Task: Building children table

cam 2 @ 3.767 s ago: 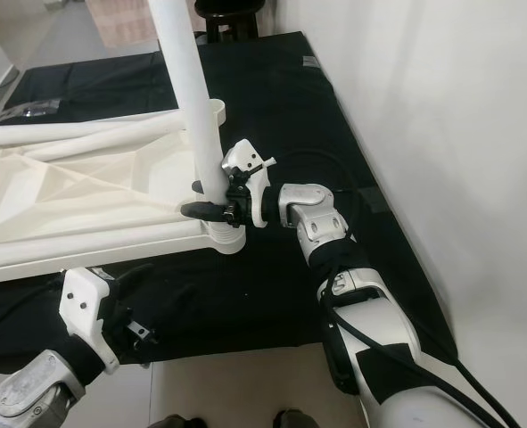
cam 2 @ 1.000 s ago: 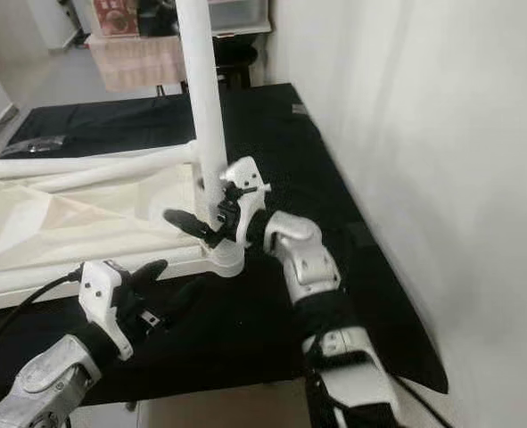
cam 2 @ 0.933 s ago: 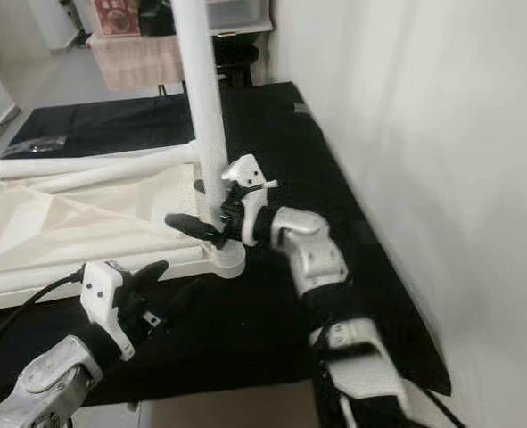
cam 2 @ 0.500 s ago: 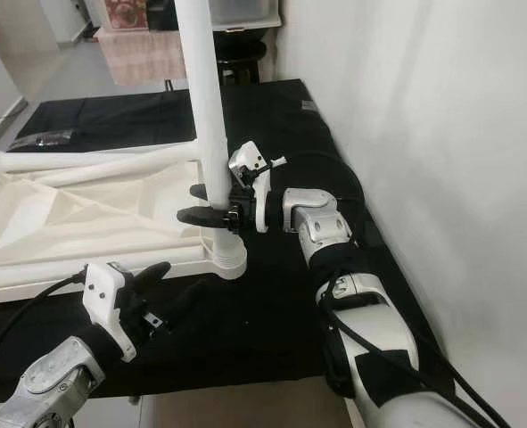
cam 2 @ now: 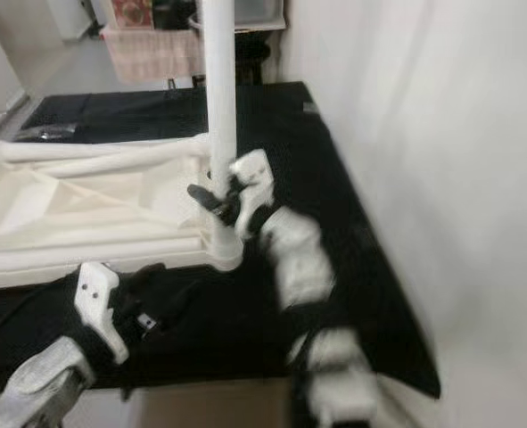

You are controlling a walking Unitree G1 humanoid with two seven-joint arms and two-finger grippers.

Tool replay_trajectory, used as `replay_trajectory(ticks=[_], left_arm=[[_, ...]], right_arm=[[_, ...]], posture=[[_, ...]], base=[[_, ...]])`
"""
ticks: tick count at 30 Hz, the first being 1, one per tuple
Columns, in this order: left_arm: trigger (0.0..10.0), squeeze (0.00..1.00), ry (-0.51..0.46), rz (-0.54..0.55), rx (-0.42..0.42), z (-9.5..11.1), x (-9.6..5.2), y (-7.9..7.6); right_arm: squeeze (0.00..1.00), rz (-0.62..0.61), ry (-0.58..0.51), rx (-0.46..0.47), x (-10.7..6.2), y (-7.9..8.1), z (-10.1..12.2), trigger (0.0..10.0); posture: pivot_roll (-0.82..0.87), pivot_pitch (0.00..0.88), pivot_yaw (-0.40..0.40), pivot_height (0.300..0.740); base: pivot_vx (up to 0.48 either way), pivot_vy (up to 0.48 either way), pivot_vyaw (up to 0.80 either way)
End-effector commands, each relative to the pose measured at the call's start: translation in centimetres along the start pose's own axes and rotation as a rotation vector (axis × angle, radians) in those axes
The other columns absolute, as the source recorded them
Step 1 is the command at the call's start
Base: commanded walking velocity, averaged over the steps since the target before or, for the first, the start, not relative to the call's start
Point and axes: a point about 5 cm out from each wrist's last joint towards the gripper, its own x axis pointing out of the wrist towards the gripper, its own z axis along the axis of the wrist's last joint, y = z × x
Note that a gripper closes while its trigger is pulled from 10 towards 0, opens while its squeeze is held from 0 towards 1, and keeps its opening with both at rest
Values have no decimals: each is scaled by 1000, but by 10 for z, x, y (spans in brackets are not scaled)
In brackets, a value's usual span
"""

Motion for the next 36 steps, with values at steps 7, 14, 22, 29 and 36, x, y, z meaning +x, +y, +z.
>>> replay_trajectory(ticks=[7, 14, 22, 29, 36], left_arm=[[10000, 0, 16, -5, -3, -1, 0, 6], [10000, 0, 1, 21, 3, 0, 2, 8], [10000, 0, -1, 19, -2, 0, 4, 7], [10000, 0, 0, 20, -2, 0, 3, 6], [10000, 0, 1, 22, -2, 1, 2, 5]], right_arm=[[0, 1, 159, 1, 3, 5, -32, 2353], [1000, 297, 79, 47, 14, 12, -18, 10000], [0, 714, 16, -48, 23, -10, 26, 10000], [0, 778, 58, 2, 32, -27, 37, 1451], [0, 789, 95, 26, 32, -38, 37, 0]], posture=[[-58, 97, 22, 740], [-49, 95, 15, 740], [-28, 88, 9, 740], [-5, 90, 2, 740], [-4, 99, 3, 740]], base=[[0, 0, 0], [0, 0, 0], [0, 0, 0], [0, 0, 0], [0, 0, 0]])
